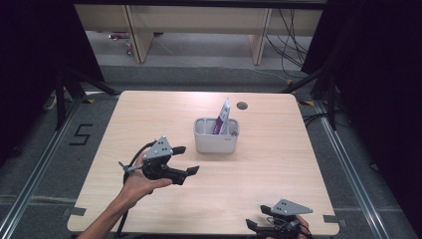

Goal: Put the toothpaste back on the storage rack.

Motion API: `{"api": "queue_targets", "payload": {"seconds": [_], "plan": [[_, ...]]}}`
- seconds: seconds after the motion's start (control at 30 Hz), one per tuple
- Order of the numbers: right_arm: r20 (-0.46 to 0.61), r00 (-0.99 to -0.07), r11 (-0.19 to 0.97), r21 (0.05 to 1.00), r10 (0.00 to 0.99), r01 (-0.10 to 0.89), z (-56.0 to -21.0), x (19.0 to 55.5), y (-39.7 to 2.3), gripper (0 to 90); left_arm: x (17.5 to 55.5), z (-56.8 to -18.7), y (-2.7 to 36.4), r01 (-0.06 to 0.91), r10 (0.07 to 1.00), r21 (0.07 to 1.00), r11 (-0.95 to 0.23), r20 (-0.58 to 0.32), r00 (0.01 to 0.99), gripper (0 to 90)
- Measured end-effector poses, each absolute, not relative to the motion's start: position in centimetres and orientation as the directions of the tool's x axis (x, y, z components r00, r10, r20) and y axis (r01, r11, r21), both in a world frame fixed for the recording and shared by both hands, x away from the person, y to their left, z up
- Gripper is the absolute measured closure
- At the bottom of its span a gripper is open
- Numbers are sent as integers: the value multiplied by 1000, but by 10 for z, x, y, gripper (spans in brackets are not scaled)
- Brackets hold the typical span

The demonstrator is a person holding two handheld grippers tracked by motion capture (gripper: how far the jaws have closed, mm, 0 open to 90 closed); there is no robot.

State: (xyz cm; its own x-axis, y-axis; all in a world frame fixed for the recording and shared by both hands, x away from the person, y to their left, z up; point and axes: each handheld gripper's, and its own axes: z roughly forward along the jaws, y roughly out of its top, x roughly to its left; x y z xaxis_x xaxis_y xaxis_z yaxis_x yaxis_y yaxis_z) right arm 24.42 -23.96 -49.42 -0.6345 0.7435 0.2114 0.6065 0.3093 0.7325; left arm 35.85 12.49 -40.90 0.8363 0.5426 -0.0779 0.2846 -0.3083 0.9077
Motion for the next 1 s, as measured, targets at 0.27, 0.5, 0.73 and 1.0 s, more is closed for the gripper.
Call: {"api": "queue_targets", "payload": {"seconds": [0.27,0.5,0.73,1.0], "plan": [[200,-634,304,745,747,594,-495,244,-240,282,347,-423,133,300,536,896,-329,-84,840,198],[211,-630,305,735,747,606,-494,243,-239,282,337,-438,142,303,537,891,-339,-82,840,196],[215,-629,302,733,747,610,-494,243,-239,282,323,-454,150,318,540,881,-350,-88,837,190],[221,-626,300,728,748,616,-494,242,-239,282,312,-470,163,328,539,877,-352,-97,837,185]]}}
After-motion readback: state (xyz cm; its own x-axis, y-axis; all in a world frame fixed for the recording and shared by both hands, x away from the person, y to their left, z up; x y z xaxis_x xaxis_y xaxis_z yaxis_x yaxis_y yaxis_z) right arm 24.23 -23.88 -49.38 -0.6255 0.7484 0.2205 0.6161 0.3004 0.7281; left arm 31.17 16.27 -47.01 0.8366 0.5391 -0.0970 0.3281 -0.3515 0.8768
